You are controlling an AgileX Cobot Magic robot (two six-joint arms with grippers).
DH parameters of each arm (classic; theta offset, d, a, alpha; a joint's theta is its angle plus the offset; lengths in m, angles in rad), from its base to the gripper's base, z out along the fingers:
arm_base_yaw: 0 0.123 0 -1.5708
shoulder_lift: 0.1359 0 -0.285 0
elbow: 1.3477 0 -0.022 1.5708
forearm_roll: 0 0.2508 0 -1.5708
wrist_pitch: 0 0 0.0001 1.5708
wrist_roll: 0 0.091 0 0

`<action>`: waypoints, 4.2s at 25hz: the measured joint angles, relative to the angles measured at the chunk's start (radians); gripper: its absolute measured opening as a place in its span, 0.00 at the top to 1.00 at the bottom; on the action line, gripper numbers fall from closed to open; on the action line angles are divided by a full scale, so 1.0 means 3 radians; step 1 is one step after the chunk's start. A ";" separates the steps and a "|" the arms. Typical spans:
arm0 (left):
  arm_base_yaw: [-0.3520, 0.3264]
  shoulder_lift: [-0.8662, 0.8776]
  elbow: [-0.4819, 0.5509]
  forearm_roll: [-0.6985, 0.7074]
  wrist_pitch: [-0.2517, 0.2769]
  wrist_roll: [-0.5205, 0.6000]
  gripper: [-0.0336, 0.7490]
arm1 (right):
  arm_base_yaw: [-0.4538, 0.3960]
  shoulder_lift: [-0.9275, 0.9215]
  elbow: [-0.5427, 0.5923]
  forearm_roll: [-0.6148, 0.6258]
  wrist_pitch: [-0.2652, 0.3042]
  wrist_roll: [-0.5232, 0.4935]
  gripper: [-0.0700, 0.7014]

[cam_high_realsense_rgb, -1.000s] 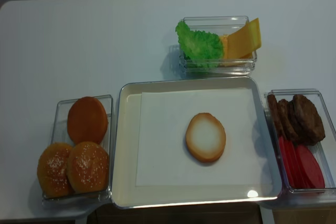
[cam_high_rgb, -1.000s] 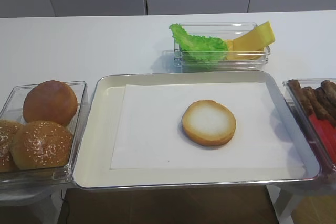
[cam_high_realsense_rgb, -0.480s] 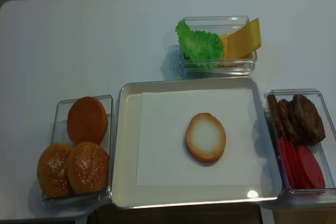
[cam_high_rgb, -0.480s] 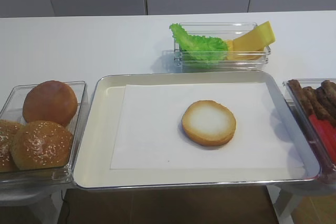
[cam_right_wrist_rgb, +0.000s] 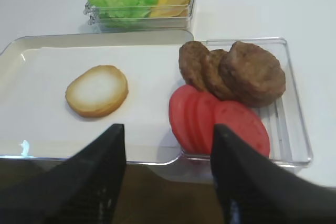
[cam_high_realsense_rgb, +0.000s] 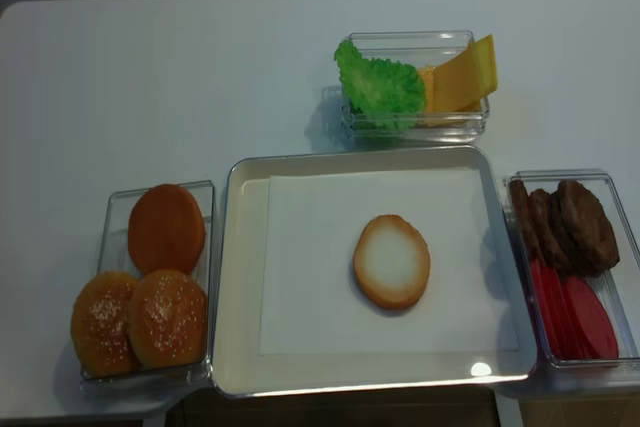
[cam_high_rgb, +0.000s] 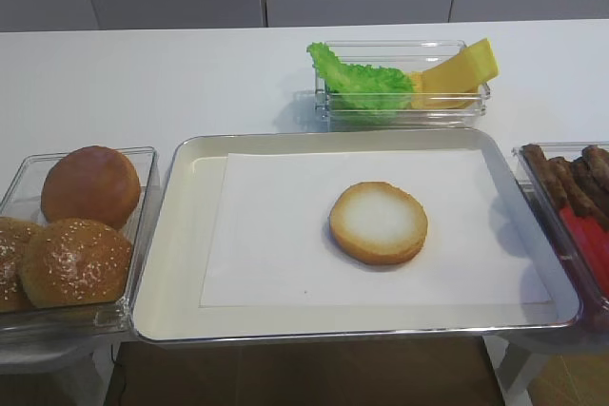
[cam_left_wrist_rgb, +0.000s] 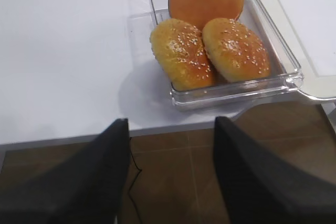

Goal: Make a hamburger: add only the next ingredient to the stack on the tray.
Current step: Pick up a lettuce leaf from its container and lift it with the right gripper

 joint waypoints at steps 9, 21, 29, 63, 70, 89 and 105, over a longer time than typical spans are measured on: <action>0.0000 0.0000 0.0000 0.0000 0.0005 0.0000 0.47 | 0.0000 0.1349 -0.0556 0.0668 -0.0539 -0.0844 0.40; 0.0000 0.0000 0.0000 0.0000 0.0005 0.0000 0.47 | 0.0000 0.3011 -0.1553 0.1327 -0.0810 -0.1357 0.40; 0.0000 0.0000 0.0000 0.0000 0.0005 0.0000 0.47 | 0.0338 0.4234 -0.2472 0.1468 -0.0837 -0.1434 0.40; 0.0000 0.0000 0.0000 0.0000 0.0013 0.0000 0.48 | 0.0893 0.6570 -0.4164 0.1157 -0.0897 -0.1406 0.45; 0.0000 0.0000 0.0000 0.0000 0.0013 0.0000 0.48 | 0.0893 0.6570 -0.4164 0.1152 -0.0897 -0.1406 0.69; 0.0000 0.0000 0.0000 0.0000 0.0013 0.0000 0.48 | 0.0893 0.6394 -0.4164 0.1085 -0.0785 -0.1423 0.90; 0.0000 0.0000 0.0000 0.0000 0.0013 0.0000 0.48 | 0.0893 0.5513 -0.4118 0.0463 -0.0199 -0.0897 0.90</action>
